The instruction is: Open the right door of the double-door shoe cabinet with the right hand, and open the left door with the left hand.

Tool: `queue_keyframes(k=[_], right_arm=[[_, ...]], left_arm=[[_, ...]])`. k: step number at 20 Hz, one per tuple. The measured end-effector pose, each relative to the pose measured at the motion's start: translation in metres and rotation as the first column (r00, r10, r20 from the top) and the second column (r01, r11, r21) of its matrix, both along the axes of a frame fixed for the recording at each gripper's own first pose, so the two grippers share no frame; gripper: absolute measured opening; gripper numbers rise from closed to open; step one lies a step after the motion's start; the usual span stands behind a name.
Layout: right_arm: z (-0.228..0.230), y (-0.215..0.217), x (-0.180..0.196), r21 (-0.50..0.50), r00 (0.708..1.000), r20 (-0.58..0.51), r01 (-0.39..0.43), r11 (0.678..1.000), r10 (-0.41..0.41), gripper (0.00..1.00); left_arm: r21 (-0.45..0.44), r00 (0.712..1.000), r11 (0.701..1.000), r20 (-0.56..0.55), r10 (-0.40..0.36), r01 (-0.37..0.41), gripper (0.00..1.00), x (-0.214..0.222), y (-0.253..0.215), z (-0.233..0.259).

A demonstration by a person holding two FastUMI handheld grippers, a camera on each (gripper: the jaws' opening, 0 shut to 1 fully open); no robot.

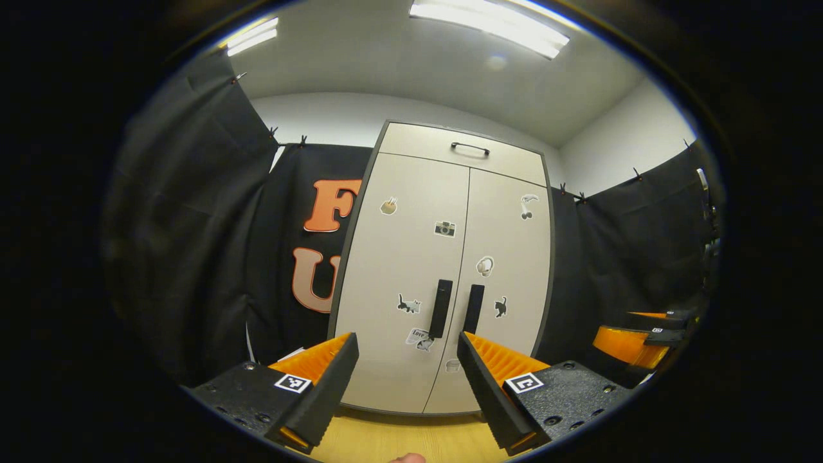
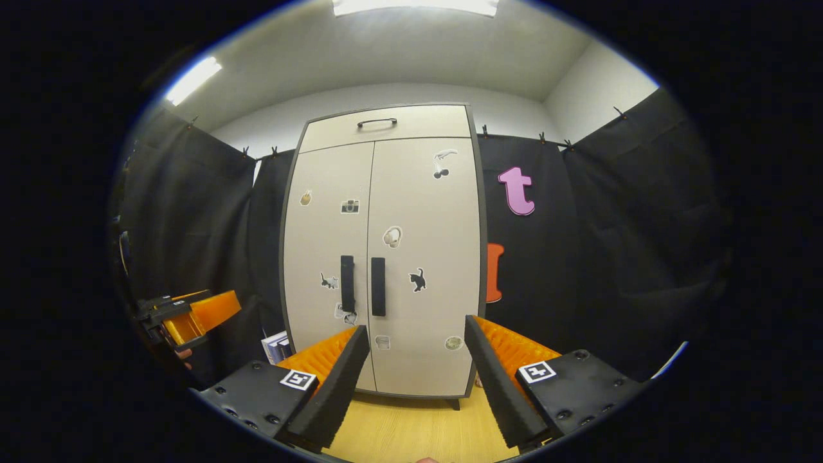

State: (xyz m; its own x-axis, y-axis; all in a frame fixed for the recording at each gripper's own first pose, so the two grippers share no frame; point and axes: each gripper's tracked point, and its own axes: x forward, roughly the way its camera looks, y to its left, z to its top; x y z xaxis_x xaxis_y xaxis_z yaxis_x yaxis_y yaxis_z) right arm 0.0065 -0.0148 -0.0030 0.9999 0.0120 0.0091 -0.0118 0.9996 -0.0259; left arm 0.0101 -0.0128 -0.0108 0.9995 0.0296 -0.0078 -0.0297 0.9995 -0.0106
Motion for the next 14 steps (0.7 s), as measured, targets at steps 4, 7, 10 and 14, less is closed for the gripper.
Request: queue_keyframes(k=[4, 7, 10, 14], right_arm=[[-0.004, 0.004, 0.004, 0.016, 1.000, -0.004, -0.011, 1.000, 0.011, 0.99], [-0.004, 0.012, 0.016, 0.034, 0.999, -0.010, -0.035, 0.999, 0.035, 0.99], [0.008, 0.020, 0.042, 0.052, 0.999, 0.015, -0.049, 0.997, 0.049, 0.98], [0.031, 0.045, 0.097, 0.049, 0.994, 0.048, -0.100, 0.994, 0.098, 0.98]], left_arm=[[0.013, 1.000, 1.000, -0.005, 0.015, -0.015, 0.94, -0.002, 0.005, -0.004], [0.024, 0.999, 0.999, -0.012, 0.030, -0.030, 0.94, -0.007, 0.011, -0.008], [0.055, 0.998, 0.997, -0.007, 0.055, -0.054, 0.95, -0.012, 0.021, -0.010], [0.077, 0.997, 0.994, 0.010, 0.076, -0.077, 0.94, -0.020, 0.028, -0.010]])
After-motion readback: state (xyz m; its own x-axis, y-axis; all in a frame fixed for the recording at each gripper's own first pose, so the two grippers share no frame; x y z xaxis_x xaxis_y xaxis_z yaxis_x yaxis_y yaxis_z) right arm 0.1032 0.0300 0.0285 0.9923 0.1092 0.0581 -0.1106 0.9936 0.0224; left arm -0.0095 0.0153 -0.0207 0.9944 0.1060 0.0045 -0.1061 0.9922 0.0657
